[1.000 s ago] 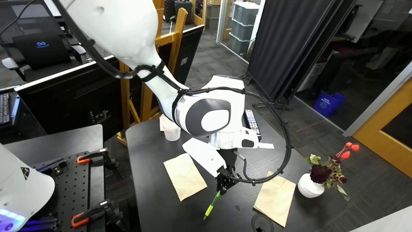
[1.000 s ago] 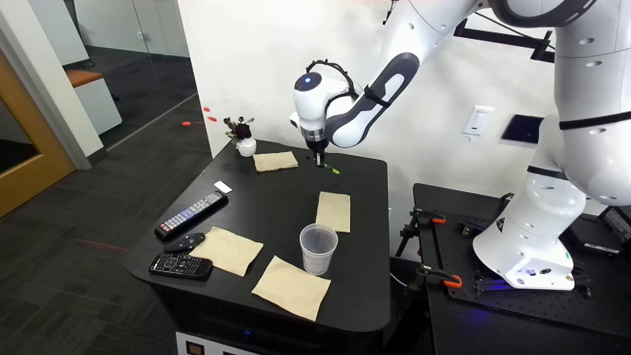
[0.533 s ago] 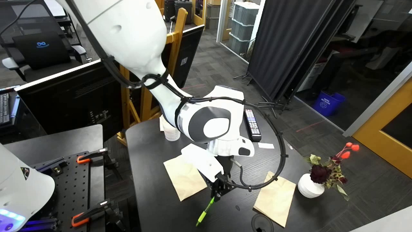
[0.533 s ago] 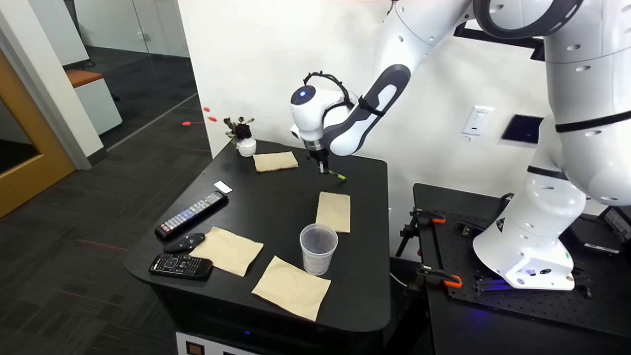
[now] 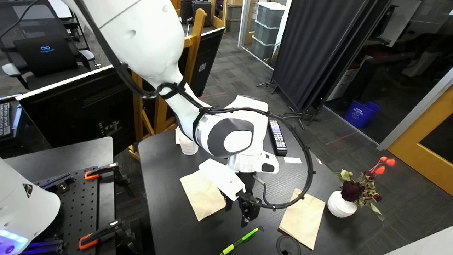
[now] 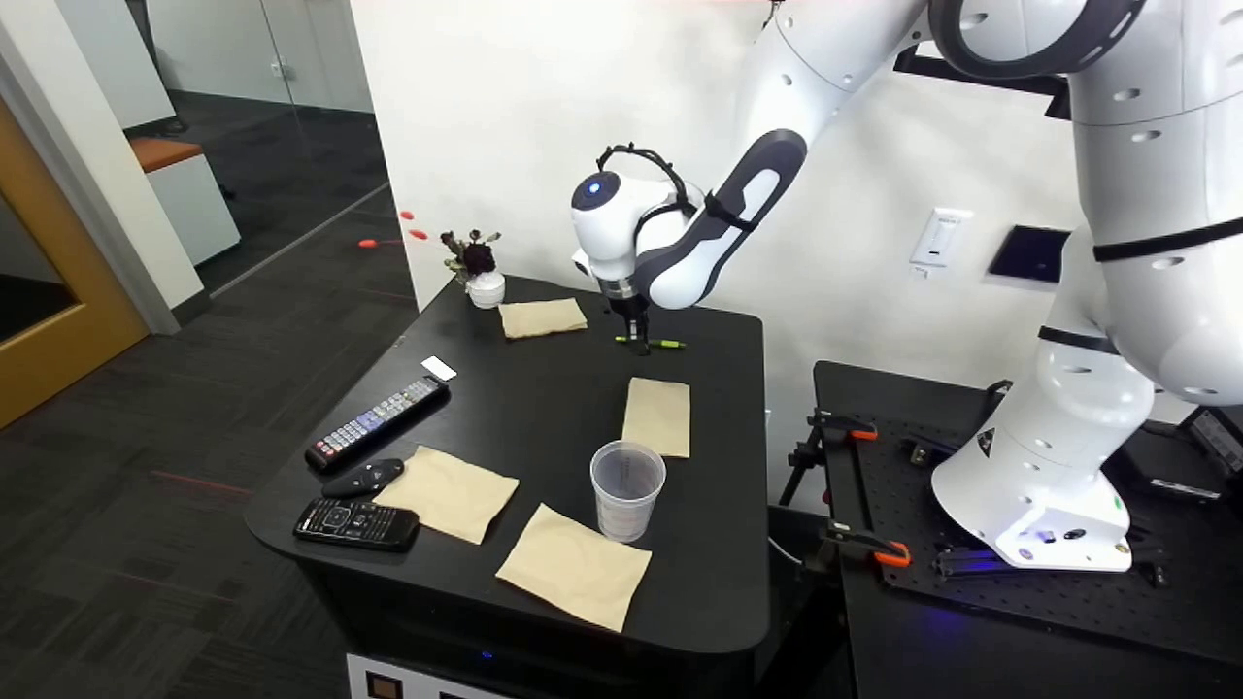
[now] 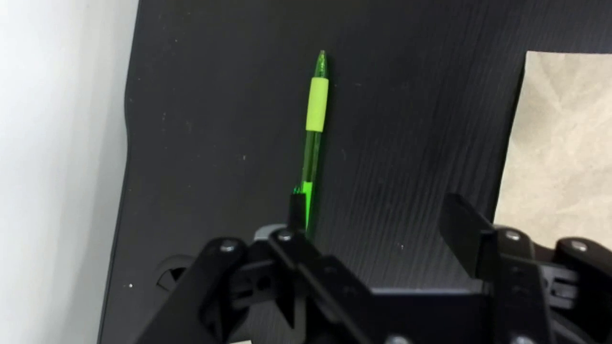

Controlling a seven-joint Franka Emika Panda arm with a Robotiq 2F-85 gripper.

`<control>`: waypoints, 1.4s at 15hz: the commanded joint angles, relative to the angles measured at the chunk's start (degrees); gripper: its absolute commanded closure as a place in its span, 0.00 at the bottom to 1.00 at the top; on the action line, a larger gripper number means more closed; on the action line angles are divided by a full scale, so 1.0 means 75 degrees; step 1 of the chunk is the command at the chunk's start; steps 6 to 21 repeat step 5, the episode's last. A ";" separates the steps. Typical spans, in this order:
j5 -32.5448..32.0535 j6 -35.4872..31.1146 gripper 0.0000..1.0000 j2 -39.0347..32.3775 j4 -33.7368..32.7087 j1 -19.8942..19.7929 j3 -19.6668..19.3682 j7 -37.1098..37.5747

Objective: Remove the pen from the cup and put it on the table

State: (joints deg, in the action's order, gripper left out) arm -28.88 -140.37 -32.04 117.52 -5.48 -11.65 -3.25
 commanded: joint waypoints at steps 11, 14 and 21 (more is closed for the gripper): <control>0.0190 0.0003 0.00 -0.0017 -0.0008 0.0025 0.0004 -0.0050; 0.0190 0.0003 0.00 -0.0017 -0.0008 0.0025 0.0004 -0.0050; 0.0190 0.0003 0.00 -0.0017 -0.0008 0.0025 0.0004 -0.0050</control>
